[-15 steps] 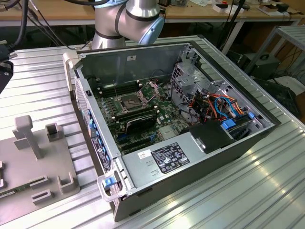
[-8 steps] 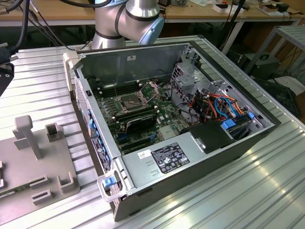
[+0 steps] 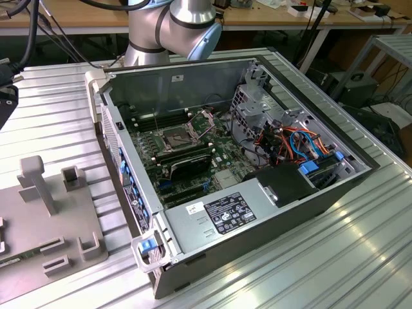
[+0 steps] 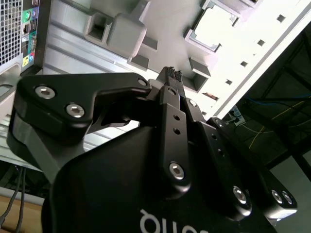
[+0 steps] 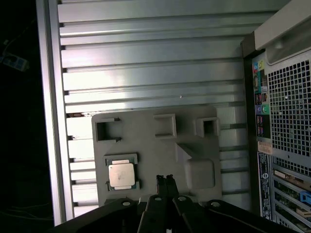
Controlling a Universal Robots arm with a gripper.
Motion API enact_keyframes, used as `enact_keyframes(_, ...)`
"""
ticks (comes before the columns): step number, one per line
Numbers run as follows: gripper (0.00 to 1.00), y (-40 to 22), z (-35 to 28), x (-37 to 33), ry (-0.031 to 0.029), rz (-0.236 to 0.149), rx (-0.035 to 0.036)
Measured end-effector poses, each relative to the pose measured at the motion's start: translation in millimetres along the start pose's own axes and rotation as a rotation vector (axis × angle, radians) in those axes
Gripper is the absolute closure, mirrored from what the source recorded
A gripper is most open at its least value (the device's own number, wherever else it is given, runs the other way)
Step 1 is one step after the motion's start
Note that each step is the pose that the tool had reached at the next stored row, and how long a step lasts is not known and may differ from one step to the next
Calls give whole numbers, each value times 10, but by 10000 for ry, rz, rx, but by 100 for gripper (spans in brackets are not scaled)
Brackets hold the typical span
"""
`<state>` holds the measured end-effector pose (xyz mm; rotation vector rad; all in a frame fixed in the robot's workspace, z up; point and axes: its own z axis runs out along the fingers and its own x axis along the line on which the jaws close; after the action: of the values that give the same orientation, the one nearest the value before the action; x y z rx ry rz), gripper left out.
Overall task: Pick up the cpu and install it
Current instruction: 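Reach for the cpu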
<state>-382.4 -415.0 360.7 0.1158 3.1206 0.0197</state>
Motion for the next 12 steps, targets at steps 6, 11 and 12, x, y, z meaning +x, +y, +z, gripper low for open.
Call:
enact_keyframes(6,89,-12,17,162,0,-1,0)
enact_keyframes(11,89,-23,42,332,0,3,0)
enact_keyframes(12,89,-25,47,355,0,4,0)
